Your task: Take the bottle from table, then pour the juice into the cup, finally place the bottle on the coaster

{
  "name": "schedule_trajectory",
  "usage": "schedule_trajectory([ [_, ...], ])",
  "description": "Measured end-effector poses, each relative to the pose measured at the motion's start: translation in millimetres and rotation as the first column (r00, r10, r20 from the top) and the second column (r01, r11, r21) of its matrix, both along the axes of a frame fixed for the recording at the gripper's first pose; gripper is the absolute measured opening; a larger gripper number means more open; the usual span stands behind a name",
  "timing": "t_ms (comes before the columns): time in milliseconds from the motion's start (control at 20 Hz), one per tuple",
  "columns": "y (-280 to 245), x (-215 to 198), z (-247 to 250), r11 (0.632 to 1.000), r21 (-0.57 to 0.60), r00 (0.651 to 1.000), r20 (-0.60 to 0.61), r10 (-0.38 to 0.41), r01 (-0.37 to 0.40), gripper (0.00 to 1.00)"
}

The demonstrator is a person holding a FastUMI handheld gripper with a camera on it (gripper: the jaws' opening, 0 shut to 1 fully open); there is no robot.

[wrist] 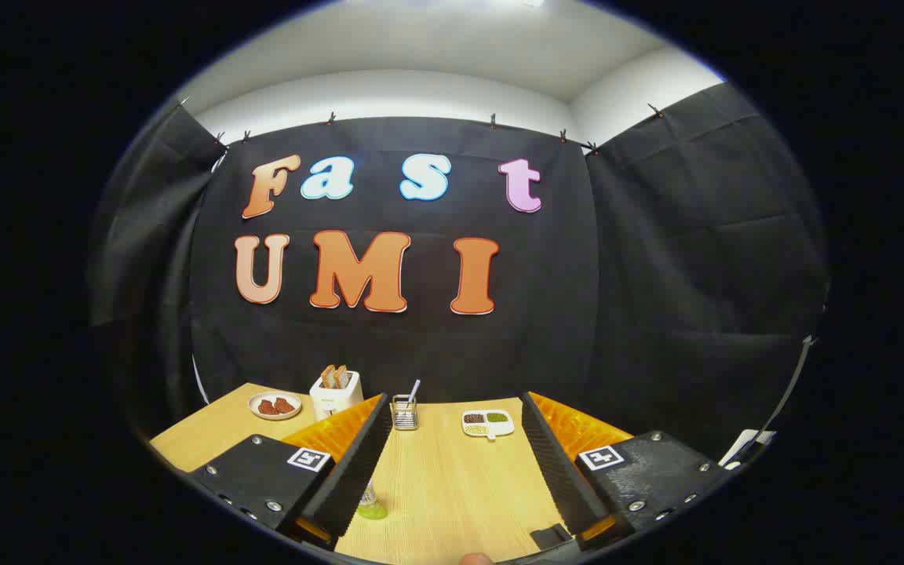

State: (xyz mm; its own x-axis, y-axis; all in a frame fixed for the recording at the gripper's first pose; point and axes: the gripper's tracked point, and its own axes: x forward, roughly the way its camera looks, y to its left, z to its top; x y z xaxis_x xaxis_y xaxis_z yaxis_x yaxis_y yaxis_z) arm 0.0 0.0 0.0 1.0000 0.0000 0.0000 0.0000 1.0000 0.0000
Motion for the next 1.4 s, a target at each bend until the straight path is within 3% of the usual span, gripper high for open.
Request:
schedule_trajectory([
  [450,11,-14,9,1.000,-0.014,1.000,0.024,0.016,-0.016,0.99],
  [1000,18,-21,-23,0.998,0.051,1.000,-0.016,0.022,-0.022,0.99],
  [1400,82,-15,-87,0.988,0.054,0.986,-0.080,0.147,-0.143,0.99],
])
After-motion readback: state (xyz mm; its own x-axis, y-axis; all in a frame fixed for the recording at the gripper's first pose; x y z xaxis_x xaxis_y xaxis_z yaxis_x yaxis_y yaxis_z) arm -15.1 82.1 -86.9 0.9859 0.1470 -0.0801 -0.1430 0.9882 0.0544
